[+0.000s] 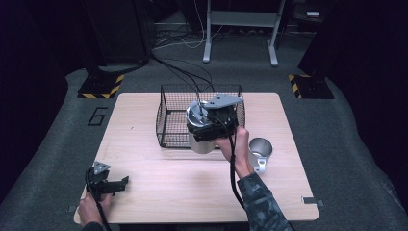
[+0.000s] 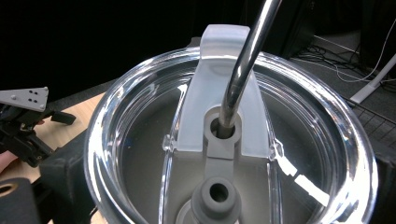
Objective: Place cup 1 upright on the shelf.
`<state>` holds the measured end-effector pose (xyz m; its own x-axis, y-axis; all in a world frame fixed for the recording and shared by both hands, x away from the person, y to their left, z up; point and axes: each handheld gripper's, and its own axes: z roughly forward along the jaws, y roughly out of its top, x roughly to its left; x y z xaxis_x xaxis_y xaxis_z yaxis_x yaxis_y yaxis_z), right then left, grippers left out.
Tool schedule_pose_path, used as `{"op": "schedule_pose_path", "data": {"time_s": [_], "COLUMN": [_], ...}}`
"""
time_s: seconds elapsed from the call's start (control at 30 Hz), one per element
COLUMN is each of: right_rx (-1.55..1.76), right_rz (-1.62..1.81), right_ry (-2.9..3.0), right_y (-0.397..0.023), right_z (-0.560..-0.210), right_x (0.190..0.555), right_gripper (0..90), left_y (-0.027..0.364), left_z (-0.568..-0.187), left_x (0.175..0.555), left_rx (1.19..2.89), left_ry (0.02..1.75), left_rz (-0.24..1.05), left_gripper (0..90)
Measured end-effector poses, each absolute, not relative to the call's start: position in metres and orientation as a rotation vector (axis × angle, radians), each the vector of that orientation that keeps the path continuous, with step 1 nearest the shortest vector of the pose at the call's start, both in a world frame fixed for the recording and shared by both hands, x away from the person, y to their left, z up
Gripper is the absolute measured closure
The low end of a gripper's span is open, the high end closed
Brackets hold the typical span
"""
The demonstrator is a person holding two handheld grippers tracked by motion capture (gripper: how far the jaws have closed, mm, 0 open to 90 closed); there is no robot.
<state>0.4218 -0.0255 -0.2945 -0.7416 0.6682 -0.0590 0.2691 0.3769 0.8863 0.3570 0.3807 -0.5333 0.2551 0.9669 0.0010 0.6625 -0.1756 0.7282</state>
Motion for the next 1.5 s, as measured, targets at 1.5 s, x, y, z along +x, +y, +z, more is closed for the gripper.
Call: {"op": "schedule_pose_path", "data": {"time_s": [1.5], "right_rx": [0.865], "right_rz": [1.286], "right_ry": [2.222], "right_y": [0.018], "right_z": [-0.286], "right_x": [0.487], "right_gripper": [3.4], "left_y": [0.381], "left_z": [-0.533], "left_x": [0.357], "left_rx": [1.916], "left_ry": [1.477], "left_rz": [0.640], "left_gripper": [0.3]}}
